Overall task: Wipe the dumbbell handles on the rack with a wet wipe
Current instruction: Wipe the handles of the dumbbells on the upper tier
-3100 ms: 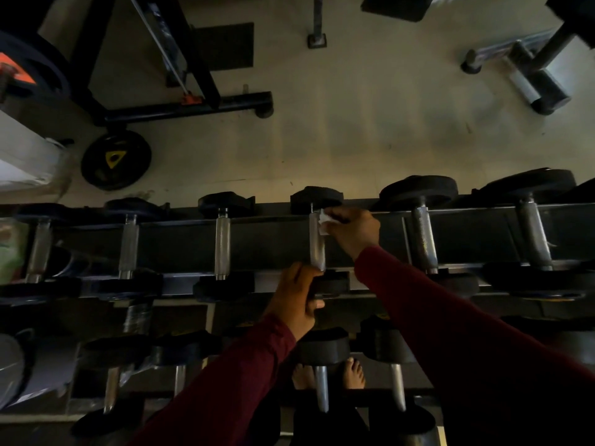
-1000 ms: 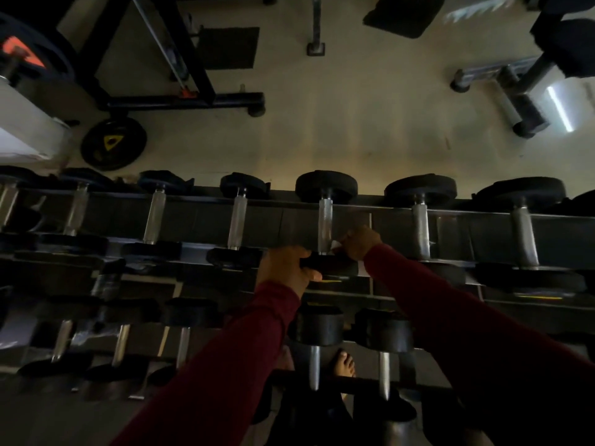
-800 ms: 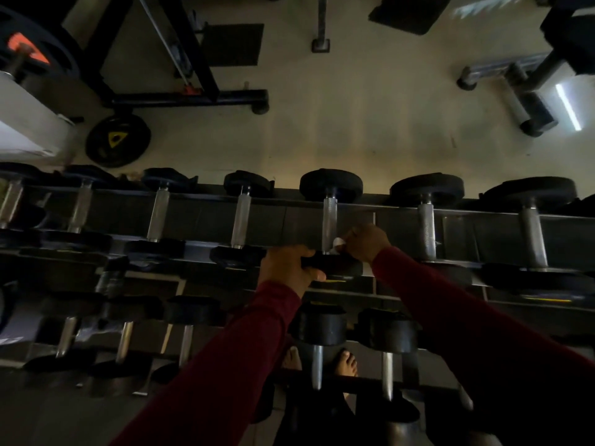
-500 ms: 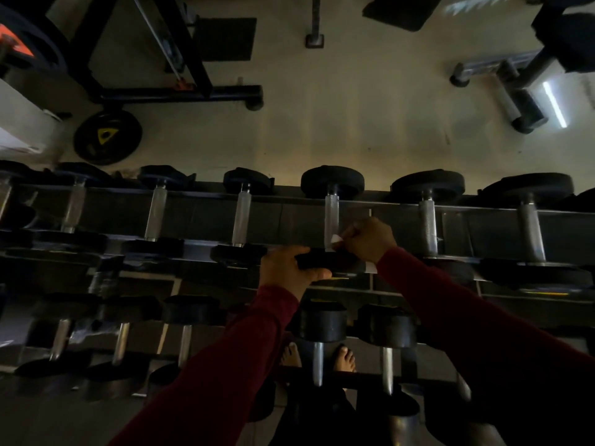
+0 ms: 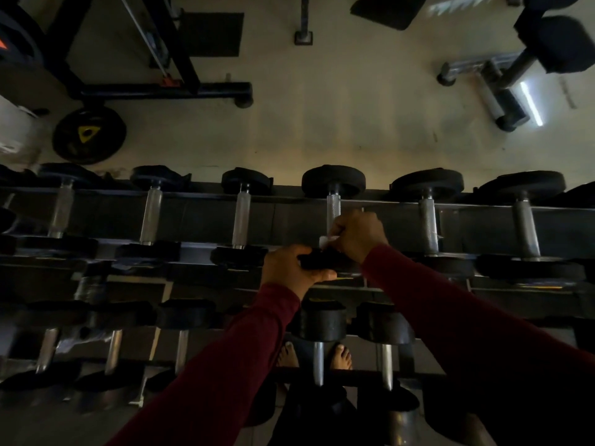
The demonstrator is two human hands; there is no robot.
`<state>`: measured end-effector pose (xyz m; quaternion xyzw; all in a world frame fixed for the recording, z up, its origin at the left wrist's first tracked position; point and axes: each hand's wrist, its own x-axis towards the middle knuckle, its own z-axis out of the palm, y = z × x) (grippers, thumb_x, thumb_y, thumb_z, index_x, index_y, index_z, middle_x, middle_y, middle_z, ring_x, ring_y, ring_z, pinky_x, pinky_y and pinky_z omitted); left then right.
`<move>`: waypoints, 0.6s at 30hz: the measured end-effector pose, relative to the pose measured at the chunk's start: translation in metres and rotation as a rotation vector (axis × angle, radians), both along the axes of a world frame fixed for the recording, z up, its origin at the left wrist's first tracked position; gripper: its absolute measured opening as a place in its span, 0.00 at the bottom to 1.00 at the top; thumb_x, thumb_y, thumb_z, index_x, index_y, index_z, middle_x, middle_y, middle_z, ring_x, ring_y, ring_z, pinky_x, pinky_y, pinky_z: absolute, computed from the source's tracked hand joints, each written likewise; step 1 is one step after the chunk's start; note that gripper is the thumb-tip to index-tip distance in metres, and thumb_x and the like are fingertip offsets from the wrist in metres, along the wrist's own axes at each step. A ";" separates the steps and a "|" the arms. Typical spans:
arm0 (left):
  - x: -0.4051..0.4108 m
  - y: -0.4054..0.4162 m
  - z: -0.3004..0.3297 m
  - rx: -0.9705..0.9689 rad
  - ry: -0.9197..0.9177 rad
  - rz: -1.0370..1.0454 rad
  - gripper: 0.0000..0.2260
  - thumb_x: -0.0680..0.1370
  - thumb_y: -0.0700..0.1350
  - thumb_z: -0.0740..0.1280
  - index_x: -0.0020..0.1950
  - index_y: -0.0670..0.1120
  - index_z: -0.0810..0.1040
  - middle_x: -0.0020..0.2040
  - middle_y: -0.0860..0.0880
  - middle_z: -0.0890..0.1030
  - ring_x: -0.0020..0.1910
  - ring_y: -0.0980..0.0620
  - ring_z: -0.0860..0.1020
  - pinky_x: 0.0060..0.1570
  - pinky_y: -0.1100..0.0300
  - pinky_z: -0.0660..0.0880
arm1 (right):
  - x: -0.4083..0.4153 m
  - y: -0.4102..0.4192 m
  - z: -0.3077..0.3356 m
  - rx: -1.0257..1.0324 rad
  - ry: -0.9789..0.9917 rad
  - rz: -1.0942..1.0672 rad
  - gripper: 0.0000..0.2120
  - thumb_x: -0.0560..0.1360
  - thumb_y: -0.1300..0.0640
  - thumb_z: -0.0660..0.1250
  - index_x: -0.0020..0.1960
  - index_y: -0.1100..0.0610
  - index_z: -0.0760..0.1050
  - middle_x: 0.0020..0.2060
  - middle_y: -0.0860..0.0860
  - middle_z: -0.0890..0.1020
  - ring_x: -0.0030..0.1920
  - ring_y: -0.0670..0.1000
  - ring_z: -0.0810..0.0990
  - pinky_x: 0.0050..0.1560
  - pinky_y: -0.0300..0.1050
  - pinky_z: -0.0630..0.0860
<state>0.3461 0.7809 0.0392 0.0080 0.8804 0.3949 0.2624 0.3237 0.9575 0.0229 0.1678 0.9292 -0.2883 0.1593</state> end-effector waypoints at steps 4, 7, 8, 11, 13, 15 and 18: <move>0.000 0.000 -0.001 0.001 0.055 -0.035 0.26 0.62 0.54 0.81 0.57 0.50 0.81 0.54 0.52 0.82 0.52 0.56 0.78 0.58 0.59 0.75 | 0.015 0.012 -0.005 -0.069 0.044 -0.093 0.07 0.71 0.50 0.76 0.44 0.49 0.79 0.42 0.42 0.78 0.44 0.41 0.79 0.46 0.35 0.75; -0.001 0.001 -0.003 -0.033 0.069 -0.017 0.26 0.61 0.56 0.81 0.56 0.52 0.82 0.53 0.53 0.82 0.51 0.56 0.78 0.57 0.59 0.76 | 0.013 0.005 -0.012 -0.077 0.171 -0.126 0.07 0.71 0.50 0.75 0.41 0.47 0.78 0.38 0.41 0.79 0.41 0.39 0.79 0.43 0.33 0.75; -0.001 0.001 -0.005 -0.041 0.065 -0.012 0.26 0.60 0.57 0.81 0.55 0.52 0.82 0.53 0.53 0.82 0.51 0.56 0.78 0.57 0.59 0.76 | 0.008 0.003 -0.014 -0.073 0.222 -0.168 0.07 0.72 0.50 0.75 0.40 0.47 0.77 0.37 0.42 0.79 0.39 0.39 0.79 0.44 0.34 0.77; -0.002 0.001 -0.010 -0.050 0.042 0.007 0.27 0.59 0.57 0.82 0.55 0.54 0.82 0.53 0.54 0.82 0.53 0.55 0.79 0.57 0.57 0.77 | -0.016 -0.001 -0.013 -0.048 0.319 -0.317 0.07 0.73 0.51 0.74 0.40 0.49 0.76 0.36 0.44 0.80 0.38 0.42 0.79 0.45 0.37 0.77; -0.003 0.001 -0.012 -0.038 0.029 0.028 0.28 0.58 0.56 0.83 0.55 0.53 0.82 0.54 0.54 0.82 0.53 0.55 0.79 0.58 0.56 0.77 | -0.035 -0.002 -0.007 -0.078 0.385 -0.468 0.06 0.72 0.54 0.75 0.40 0.53 0.79 0.35 0.45 0.81 0.36 0.42 0.79 0.44 0.35 0.78; -0.006 0.001 -0.013 -0.049 0.025 0.027 0.28 0.58 0.55 0.83 0.56 0.53 0.82 0.54 0.54 0.82 0.54 0.55 0.78 0.58 0.57 0.76 | -0.048 -0.005 -0.005 -0.139 0.405 -0.623 0.08 0.71 0.57 0.76 0.37 0.53 0.77 0.32 0.44 0.78 0.33 0.39 0.76 0.39 0.26 0.74; -0.009 0.001 -0.015 -0.068 0.016 0.004 0.28 0.58 0.57 0.82 0.55 0.53 0.82 0.53 0.54 0.82 0.53 0.55 0.78 0.56 0.59 0.76 | -0.051 -0.009 -0.016 -0.286 0.406 -0.874 0.10 0.68 0.55 0.78 0.35 0.50 0.77 0.34 0.44 0.81 0.37 0.44 0.81 0.48 0.42 0.82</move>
